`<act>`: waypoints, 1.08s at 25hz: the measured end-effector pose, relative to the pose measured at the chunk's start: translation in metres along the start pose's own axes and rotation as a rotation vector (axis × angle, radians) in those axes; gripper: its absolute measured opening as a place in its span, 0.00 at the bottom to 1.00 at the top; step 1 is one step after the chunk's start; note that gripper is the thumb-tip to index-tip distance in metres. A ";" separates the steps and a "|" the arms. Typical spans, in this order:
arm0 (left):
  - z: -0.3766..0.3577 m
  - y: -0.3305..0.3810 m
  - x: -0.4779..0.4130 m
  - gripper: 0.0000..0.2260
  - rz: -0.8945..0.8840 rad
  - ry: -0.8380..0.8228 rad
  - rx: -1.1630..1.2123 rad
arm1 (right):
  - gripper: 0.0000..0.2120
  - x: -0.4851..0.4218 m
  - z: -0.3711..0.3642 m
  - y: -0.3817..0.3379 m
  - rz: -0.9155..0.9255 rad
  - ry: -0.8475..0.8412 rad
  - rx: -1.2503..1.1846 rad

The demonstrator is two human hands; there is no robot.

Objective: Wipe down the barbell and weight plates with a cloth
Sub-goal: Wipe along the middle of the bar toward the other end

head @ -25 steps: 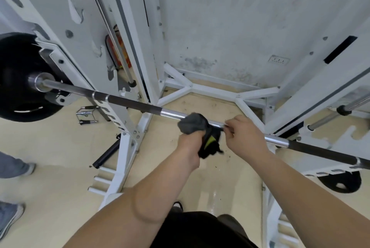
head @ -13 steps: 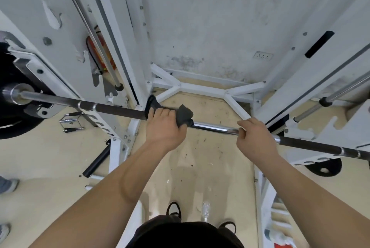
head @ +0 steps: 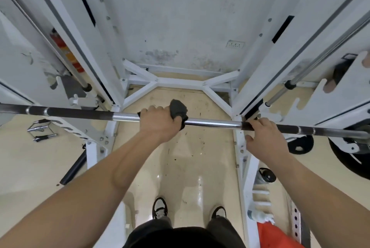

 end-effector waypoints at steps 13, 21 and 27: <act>-0.005 0.196 -0.003 0.19 0.066 0.069 0.018 | 0.17 -0.027 0.032 0.171 0.091 0.006 -0.016; -0.028 0.287 0.017 0.24 -0.338 0.170 0.091 | 0.12 -0.040 0.027 0.231 0.089 -0.029 0.031; -0.035 0.285 0.009 0.20 -0.230 0.166 -0.052 | 0.12 -0.042 0.023 0.235 0.119 0.035 0.131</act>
Point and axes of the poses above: each hand's wrist, its own x-axis away from the middle knuckle, its own z-axis out of the back of the hand, y = z × x, the point moved 7 cm from there along -x, towards the middle knuckle, and after that the axes turned 1 degree about -x, right-handed, at the moved point
